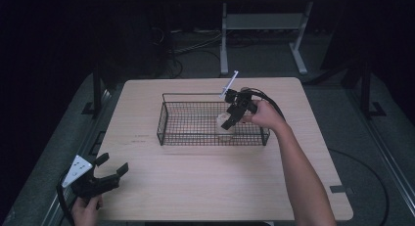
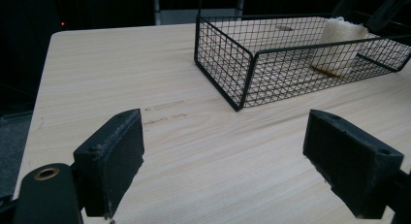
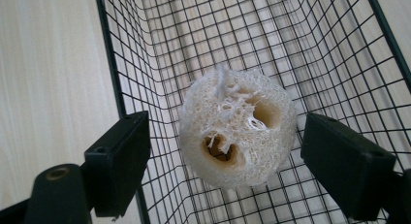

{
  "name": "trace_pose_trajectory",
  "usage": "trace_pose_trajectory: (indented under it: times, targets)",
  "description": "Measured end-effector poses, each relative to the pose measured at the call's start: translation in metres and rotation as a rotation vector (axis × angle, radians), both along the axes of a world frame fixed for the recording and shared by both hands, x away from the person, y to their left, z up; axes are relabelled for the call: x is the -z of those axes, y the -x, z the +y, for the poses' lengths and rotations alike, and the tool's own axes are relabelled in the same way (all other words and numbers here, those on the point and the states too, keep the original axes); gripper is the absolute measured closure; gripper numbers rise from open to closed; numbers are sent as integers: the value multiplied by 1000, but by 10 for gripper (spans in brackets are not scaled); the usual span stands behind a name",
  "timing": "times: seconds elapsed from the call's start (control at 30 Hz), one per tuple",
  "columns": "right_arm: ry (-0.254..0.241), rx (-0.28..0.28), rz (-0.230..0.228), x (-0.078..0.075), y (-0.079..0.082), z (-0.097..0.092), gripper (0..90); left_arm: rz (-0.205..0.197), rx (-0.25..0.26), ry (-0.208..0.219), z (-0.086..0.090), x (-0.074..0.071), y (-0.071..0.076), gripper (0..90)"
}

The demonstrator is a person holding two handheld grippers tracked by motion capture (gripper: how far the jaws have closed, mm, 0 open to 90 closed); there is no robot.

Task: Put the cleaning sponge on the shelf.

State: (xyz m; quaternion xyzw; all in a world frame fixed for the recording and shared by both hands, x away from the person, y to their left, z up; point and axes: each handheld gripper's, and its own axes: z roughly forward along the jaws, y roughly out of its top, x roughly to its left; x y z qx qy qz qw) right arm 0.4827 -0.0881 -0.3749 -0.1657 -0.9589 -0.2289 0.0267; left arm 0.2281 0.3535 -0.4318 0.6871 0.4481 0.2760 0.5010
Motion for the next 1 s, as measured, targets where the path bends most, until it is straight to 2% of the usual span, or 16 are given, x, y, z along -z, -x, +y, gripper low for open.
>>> trace_pose_trajectory:
  times: [0.27, 0.77, 1.0]
  targets:
    - [-9, 0, -17, -9, 6, -3, 176, -1, 5, -4, -1, 0, 0, 139]
    - [-21, 2, -45, -17, 18, -14, 175, -1, 10, -9, -3, 0, 0, 139]
    - [-33, 3, -36, -20, 24, -19, 172, 1, 13, -11, -4, 0, 0, 140]
